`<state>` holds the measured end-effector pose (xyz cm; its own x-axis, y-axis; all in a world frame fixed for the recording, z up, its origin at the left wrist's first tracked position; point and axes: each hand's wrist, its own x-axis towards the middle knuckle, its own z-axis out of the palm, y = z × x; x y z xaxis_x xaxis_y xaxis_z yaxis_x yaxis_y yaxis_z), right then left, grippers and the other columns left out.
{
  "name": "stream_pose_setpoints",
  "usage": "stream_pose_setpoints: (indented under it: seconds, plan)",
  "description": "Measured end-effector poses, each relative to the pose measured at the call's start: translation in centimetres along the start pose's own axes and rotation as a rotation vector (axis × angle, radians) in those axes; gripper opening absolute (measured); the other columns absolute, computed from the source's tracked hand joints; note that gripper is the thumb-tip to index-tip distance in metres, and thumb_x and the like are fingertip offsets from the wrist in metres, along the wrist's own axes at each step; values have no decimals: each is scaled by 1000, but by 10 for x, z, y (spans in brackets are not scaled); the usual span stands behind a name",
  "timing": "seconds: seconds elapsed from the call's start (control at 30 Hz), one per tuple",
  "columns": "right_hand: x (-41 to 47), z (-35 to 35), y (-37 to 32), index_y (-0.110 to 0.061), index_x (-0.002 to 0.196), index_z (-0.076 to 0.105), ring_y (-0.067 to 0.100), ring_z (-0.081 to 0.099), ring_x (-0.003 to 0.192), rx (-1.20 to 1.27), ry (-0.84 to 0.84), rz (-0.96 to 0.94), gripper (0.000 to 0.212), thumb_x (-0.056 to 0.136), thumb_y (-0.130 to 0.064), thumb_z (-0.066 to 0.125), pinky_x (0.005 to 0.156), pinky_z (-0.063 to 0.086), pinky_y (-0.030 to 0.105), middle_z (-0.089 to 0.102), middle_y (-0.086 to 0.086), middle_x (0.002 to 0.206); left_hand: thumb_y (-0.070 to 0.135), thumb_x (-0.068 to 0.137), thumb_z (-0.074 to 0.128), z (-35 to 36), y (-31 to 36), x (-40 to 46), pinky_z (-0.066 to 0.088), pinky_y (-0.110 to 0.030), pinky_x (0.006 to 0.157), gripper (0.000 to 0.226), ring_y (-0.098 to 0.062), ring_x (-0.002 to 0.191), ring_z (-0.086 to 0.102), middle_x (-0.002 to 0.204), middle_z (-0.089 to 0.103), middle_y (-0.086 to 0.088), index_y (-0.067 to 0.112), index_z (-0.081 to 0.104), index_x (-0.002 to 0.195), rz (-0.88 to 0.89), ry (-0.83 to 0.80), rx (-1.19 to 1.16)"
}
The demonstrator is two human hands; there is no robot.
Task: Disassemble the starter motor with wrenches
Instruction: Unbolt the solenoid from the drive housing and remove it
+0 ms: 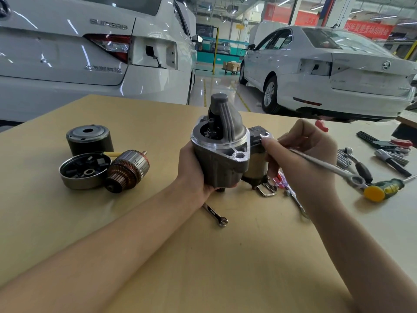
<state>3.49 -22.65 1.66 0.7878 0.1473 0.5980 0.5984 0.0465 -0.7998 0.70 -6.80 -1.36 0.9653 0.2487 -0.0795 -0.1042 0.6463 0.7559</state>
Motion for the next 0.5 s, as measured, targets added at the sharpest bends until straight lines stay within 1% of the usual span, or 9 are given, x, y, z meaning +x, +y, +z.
stream_pose_setpoints:
  seconds: [0.07, 0.13, 0.2, 0.27, 0.3, 0.4, 0.43, 0.5]
  plan:
    - [-4, 6, 1, -16, 61, 51, 37, 64, 52, -105, 71, -48, 31, 80, -6, 74, 36, 49, 37, 60, 20, 60, 38, 96, 34, 0, 0, 0, 56, -30, 49, 43, -18, 62, 72, 77, 75, -4, 15, 71, 96, -4, 3, 2]
    - [-8, 13, 2, -14, 62, 50, 33, 64, 50, -191, 127, -81, 31, 80, -7, 74, 40, 51, 48, 62, 17, 58, 38, 96, 33, 1, 0, 0, 56, -30, 49, 44, -19, 61, 72, 78, 75, -5, 14, 70, 97, -5, -2, -3]
    - [-11, 17, 3, -13, 62, 50, 34, 63, 50, -242, 167, -93, 29, 80, -8, 73, 44, 50, 51, 62, 15, 56, 38, 96, 33, 1, 0, 0, 55, -29, 48, 45, -19, 61, 71, 79, 75, -5, 13, 70, 101, -6, 0, 6]
    - [-12, 19, 4, -13, 62, 49, 36, 62, 50, -232, 198, -72, 29, 80, -8, 72, 45, 50, 52, 61, 15, 54, 39, 96, 33, 1, 0, 0, 55, -29, 48, 45, -19, 61, 71, 79, 75, -5, 14, 70, 103, -11, 11, 6]
    - [-12, 20, 3, -14, 62, 49, 35, 62, 50, -215, 214, -55, 30, 80, -9, 72, 45, 51, 50, 61, 13, 55, 39, 96, 34, 2, 0, 0, 55, -30, 49, 45, -19, 62, 72, 79, 75, -5, 14, 70, 101, -14, 14, 2]
    - [-13, 19, 1, -14, 63, 51, 18, 61, 54, -205, 237, -60, 28, 79, -7, 74, 51, 54, 38, 60, 4, 61, 37, 96, 35, 2, -1, 0, 56, -30, 50, 43, -18, 62, 72, 77, 75, -5, 14, 71, 92, -14, 13, -22]
    - [-13, 19, 1, -14, 64, 52, 16, 62, 57, -195, 226, -79, 28, 79, -6, 74, 55, 55, 37, 60, 3, 64, 37, 96, 34, 2, -1, 0, 57, -30, 50, 43, -18, 61, 72, 76, 75, -5, 14, 71, 91, -11, 9, -26]
    - [-12, 17, 1, -14, 65, 52, 20, 65, 62, -189, 209, -106, 28, 78, -2, 74, 61, 58, 40, 62, 3, 68, 37, 97, 35, 3, -1, -1, 57, -31, 50, 43, -18, 62, 72, 77, 75, -5, 14, 71, 90, -5, 5, -35]
